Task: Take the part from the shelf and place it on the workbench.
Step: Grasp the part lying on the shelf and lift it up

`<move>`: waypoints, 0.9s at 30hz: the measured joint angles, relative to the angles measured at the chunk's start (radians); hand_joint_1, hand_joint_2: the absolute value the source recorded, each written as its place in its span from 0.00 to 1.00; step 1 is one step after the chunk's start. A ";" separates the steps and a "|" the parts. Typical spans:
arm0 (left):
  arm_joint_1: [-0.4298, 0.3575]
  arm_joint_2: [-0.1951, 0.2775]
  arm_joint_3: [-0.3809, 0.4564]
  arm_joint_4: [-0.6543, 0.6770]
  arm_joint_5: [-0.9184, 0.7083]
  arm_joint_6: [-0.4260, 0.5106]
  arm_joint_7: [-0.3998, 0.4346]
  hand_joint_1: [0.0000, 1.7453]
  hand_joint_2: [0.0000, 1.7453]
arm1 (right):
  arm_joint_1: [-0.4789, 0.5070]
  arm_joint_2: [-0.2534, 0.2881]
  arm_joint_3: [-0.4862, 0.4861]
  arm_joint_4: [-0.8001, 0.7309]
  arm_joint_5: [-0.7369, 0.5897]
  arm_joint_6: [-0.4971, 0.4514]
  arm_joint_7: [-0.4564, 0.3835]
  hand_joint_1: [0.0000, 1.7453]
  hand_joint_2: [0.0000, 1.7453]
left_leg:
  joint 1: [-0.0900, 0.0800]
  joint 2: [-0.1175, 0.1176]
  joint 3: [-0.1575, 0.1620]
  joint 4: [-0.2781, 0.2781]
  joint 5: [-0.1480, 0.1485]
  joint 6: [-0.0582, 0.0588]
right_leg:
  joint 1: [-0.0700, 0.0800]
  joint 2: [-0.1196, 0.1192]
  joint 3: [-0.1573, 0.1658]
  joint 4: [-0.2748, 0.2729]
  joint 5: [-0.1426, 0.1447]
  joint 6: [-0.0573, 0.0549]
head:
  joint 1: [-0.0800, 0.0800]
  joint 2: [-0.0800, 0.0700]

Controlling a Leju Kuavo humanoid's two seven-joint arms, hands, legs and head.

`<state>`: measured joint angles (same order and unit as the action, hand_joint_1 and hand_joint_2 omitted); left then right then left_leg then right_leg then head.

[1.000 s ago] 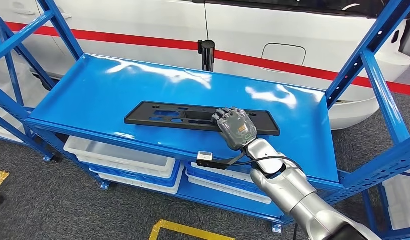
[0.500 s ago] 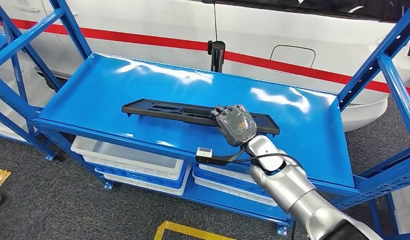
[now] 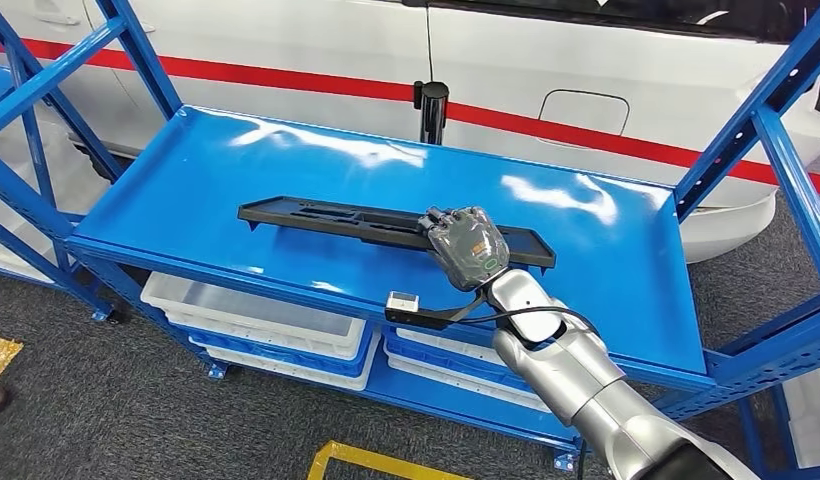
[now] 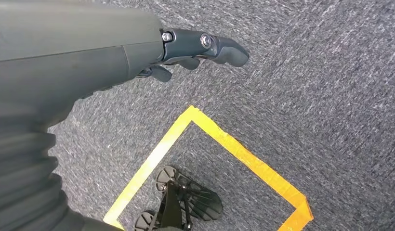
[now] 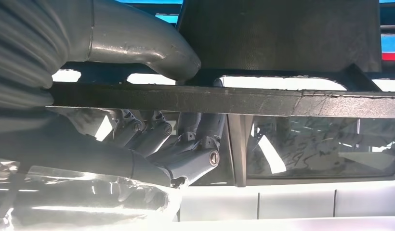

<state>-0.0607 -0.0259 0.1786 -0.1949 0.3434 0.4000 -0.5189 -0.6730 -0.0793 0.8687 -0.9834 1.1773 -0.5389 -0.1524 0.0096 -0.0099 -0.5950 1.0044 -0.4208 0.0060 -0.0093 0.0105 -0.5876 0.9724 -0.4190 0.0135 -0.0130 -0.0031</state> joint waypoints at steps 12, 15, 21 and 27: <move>-0.001 0.000 -0.015 0.000 -0.018 -0.002 0.007 0.00 1.00 | 0.012 -0.002 -0.014 -0.001 0.023 0.009 0.015 1.00 1.00 | 0.002 0.000 0.000 0.000 0.000 0.000 | 0.001 0.000 -0.002 0.001 0.000 0.000 | 0.000 0.000; -0.001 0.000 -0.016 0.000 -0.020 -0.002 0.010 0.00 1.00 | 0.014 -0.003 -0.016 -0.001 0.024 0.012 0.016 1.00 1.00 | 0.002 0.000 0.000 0.000 0.000 0.000 | 0.001 0.000 -0.002 0.001 0.000 -0.001 | 0.000 0.000; -0.001 0.000 -0.016 0.000 -0.020 -0.002 0.011 0.00 1.00 | 0.015 -0.003 -0.019 -0.002 0.025 0.015 0.016 1.00 1.00 | 0.002 0.000 0.000 0.000 0.000 0.000 | 0.001 0.000 -0.002 0.001 0.000 0.000 | 0.000 0.000; -0.003 0.001 -0.016 0.000 -0.022 -0.002 0.011 0.00 1.00 | 0.016 -0.003 -0.024 -0.011 0.028 0.016 0.017 1.00 1.00 | 0.012 0.006 0.012 -0.024 0.019 0.027 | -0.011 -0.001 -0.014 0.023 -0.014 0.011 | 0.002 0.000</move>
<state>-0.0640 -0.0251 0.1627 -0.1953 0.3217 0.3978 -0.5078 -0.6565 -0.0825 0.8444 -0.9944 1.2053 -0.5229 -0.1354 0.0216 -0.0042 -0.5834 0.9807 -0.4022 0.0332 -0.0201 0.0091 -0.6015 0.9959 -0.4334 0.0240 -0.0112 -0.0031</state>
